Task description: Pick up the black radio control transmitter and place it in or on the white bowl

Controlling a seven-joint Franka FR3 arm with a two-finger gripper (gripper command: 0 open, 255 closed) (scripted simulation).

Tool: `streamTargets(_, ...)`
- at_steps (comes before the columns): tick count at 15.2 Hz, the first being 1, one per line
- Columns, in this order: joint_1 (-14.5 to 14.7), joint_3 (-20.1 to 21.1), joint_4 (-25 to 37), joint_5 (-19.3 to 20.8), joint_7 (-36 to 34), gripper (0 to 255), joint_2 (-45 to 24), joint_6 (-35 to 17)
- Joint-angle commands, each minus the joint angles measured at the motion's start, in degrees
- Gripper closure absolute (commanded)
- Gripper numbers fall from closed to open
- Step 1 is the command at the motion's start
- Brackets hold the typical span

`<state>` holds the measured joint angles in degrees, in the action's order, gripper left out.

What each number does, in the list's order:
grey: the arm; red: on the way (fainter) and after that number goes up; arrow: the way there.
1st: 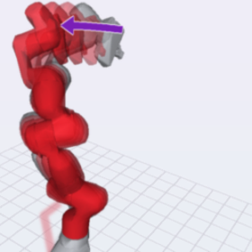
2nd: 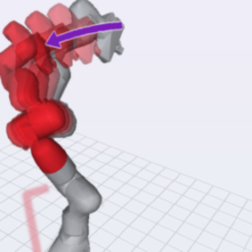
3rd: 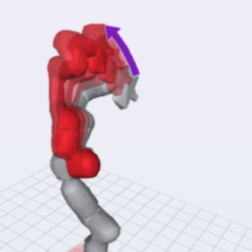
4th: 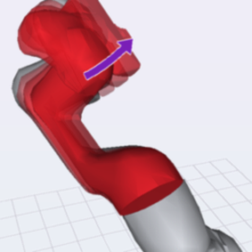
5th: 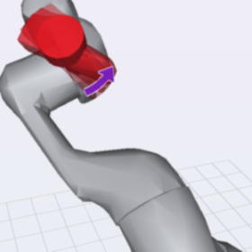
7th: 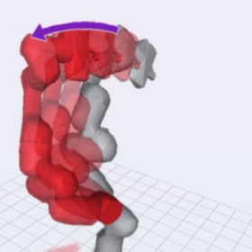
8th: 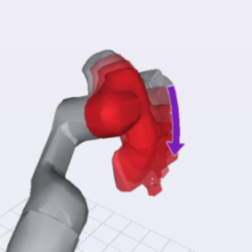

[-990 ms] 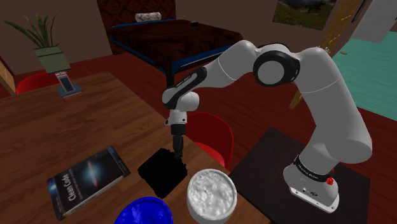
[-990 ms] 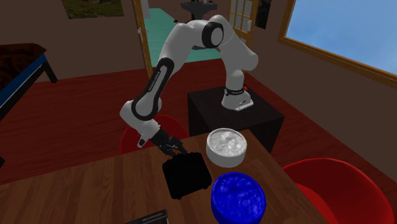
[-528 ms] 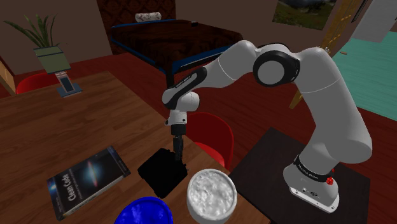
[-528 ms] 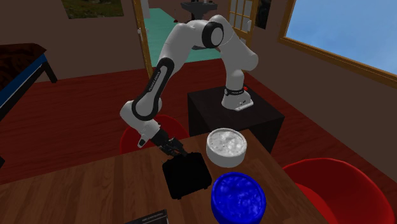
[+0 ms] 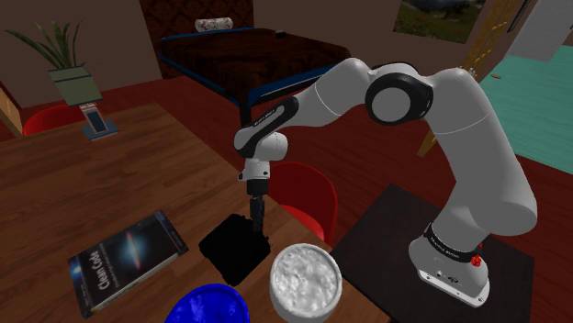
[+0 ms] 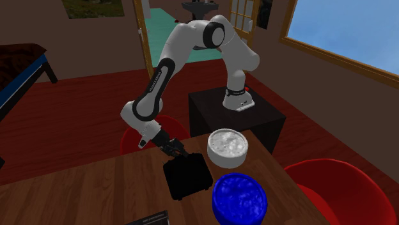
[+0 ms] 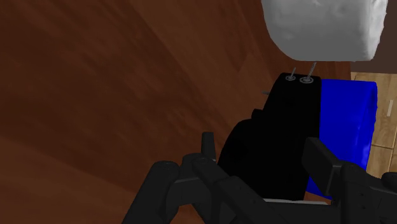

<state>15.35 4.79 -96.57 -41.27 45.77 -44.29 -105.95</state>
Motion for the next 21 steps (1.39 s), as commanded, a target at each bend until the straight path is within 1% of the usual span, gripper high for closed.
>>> streamTargets(1, -0.01, -0.01, -0.22, -0.01, -0.26, 255, 0.61, 0.21)
streamTargets(21, -0.65, -0.02, -2.30, 0.71, -5.85, 255, 11.71, 7.41)
